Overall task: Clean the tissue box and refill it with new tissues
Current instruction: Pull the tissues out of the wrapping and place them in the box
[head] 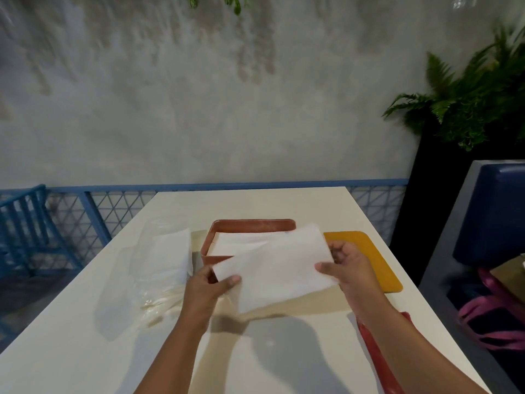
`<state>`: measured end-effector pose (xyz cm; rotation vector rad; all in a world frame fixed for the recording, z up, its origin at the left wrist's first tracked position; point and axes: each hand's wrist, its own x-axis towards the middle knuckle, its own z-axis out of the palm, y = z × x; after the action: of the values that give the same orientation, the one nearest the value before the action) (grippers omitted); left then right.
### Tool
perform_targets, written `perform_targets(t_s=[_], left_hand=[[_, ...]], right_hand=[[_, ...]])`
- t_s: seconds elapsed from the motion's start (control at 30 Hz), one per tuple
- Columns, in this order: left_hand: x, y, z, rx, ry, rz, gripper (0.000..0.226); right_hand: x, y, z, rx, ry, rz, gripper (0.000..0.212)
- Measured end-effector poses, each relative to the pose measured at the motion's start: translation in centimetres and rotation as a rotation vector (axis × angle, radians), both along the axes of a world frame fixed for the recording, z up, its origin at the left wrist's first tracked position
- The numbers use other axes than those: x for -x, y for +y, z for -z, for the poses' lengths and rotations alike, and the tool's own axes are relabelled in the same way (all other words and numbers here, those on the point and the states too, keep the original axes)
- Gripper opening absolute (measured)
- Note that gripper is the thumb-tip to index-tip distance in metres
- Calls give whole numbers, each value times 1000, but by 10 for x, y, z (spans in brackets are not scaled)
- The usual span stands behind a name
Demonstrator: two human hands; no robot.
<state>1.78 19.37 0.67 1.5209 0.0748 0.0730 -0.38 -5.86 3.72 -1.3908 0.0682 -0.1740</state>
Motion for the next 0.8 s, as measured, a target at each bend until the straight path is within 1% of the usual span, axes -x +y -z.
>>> perform_targets(t_s=[0.03, 0.07, 0.13, 0.27, 0.3, 0.37, 0.4, 0.47, 0.5, 0.57, 0.67, 0.73, 0.8], left_hand=[[1, 3, -1, 68, -20, -13, 31], [2, 5, 0, 92, -39, -14, 28], [4, 5, 4, 94, -60, 27, 33], [12, 0, 20, -54, 30, 116, 65], [15, -2, 21, -52, 43, 134, 74], [18, -7, 16, -90, 11, 141, 90], [16, -7, 10, -154, -17, 113, 88], [6, -8, -9, -262, -87, 15, 64], [-1, -8, -20, -303, -133, -45, 57], [-20, -6, -44, -378, -196, -146, 49], [-52, -3, -68, -488, -203, -220, 53], [-73, 0, -71, -615, -167, -224, 56], [-89, 0, -67, -788, -132, -194, 54]], right_hand=[[2, -2, 7, 33, 32, -10, 38], [4, -2, 15, 71, 58, -25, 40], [9, 1, 31, 152, 84, -64, 43], [17, 15, 51, 333, 106, -91, 39], [18, 19, 51, 374, 112, -83, 36], [17, 23, 46, 434, 114, -48, 30], [15, 25, 39, 434, 100, -21, 27], [7, 28, 20, 425, 56, 63, 25], [1, 29, 8, 427, 31, 116, 24], [-18, 34, -14, 423, -3, 198, 29], [-51, 45, -38, 432, 26, 235, 39], [-71, 54, -43, 518, 75, 232, 42], [-89, 61, -38, 622, 110, 227, 44]])
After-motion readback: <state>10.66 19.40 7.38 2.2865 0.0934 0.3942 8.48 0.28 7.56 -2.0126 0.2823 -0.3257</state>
